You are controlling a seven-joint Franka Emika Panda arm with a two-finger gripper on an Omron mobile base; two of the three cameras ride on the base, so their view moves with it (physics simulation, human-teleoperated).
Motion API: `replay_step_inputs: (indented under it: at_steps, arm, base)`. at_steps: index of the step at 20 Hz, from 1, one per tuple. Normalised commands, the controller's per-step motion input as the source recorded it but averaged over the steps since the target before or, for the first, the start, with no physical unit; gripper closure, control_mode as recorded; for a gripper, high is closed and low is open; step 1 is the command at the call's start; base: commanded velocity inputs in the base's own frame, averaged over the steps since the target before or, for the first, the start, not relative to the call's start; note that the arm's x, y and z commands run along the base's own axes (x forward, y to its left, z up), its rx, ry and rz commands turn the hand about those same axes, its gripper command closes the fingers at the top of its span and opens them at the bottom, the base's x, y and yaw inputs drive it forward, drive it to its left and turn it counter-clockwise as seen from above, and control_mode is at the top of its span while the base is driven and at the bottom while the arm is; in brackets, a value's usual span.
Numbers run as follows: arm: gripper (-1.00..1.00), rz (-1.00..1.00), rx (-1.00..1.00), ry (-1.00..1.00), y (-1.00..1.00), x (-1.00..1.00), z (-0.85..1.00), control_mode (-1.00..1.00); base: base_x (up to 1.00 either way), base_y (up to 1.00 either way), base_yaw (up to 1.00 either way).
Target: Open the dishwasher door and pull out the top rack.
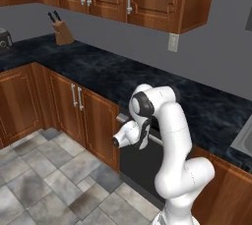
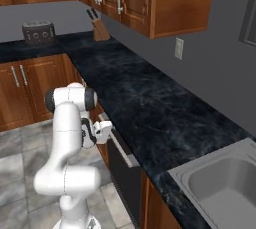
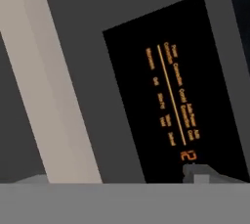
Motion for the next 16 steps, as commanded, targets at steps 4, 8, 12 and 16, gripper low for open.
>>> replay_step_inputs:
  at_steps: [4, 8, 12, 16]
  arm:
    - [1.00, 0.00, -0.10, 0.01, 0.00, 0.03, -0.31, -1.00]
    - [1.00, 0.00, -0.08, 0.00, 0.00, 0.00, -0.44, -1.00]
    - [1.00, 0.00, -0.01, 0.00, 0.36, -0.06, -0.29, -1.00]
    - [1.00, 0.00, 0.03, 0.08, 0.90, -0.28, -0.01, -1.00]
  base:
    - [0.00, 0.00, 0.00]
    - [0.00, 0.00, 0.00]
    - [0.00, 0.00, 0.00]
    - [0.00, 0.00, 0.00]
